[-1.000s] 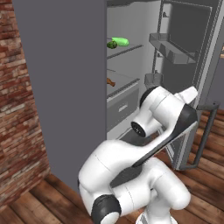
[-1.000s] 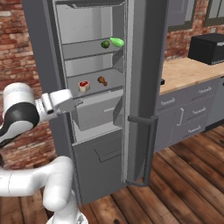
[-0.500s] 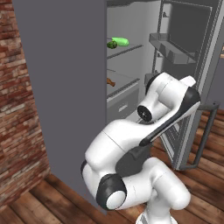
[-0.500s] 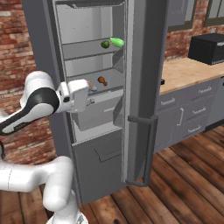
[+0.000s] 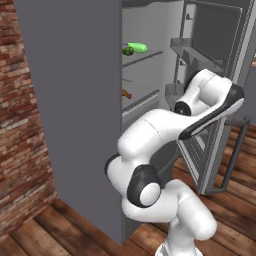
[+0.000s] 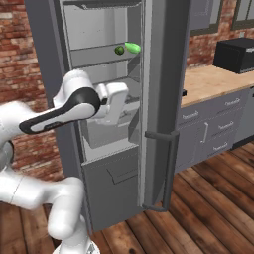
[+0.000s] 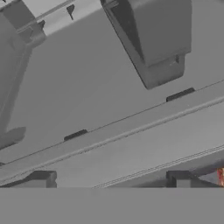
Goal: Gather the corn and avocado from the fridge and place them on a tray on the dining counter. Then gather the steak and chicken drumstick from the fridge and place them on the other tray.
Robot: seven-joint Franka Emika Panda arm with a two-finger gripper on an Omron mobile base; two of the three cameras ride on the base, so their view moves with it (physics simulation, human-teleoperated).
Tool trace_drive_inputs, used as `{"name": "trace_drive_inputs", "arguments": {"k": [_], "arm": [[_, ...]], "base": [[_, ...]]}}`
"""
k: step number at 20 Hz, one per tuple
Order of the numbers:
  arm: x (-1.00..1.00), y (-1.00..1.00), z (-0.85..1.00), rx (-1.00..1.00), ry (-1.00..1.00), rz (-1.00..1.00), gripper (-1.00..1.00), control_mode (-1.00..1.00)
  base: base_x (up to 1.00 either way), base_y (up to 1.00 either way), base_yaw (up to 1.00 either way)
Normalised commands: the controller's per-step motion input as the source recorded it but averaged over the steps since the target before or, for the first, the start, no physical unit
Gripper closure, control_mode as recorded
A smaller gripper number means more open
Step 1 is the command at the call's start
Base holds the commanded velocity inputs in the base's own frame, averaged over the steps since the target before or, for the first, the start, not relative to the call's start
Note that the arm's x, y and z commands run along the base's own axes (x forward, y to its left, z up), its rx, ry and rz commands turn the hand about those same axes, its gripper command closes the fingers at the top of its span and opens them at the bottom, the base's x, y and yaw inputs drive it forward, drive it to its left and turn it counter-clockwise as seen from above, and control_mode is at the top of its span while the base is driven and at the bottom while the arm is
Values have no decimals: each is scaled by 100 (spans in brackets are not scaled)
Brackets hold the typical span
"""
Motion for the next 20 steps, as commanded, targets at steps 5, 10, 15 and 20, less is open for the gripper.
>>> {"name": "trace_drive_inputs", "arguments": {"k": [5, 10, 15, 20], "arm": [[51, -65, 0, 3, 13, 0, -100, -100], [52, -71, -1, 3, 8, 0, -100, -100], [59, -64, -7, 4, 3, 0, -100, -100], [84, -81, -9, 5, 1, 0, -100, -100]], "base": [[0, 0, 0], [0, 0, 0], [0, 0, 0], [0, 0, 0]]}}
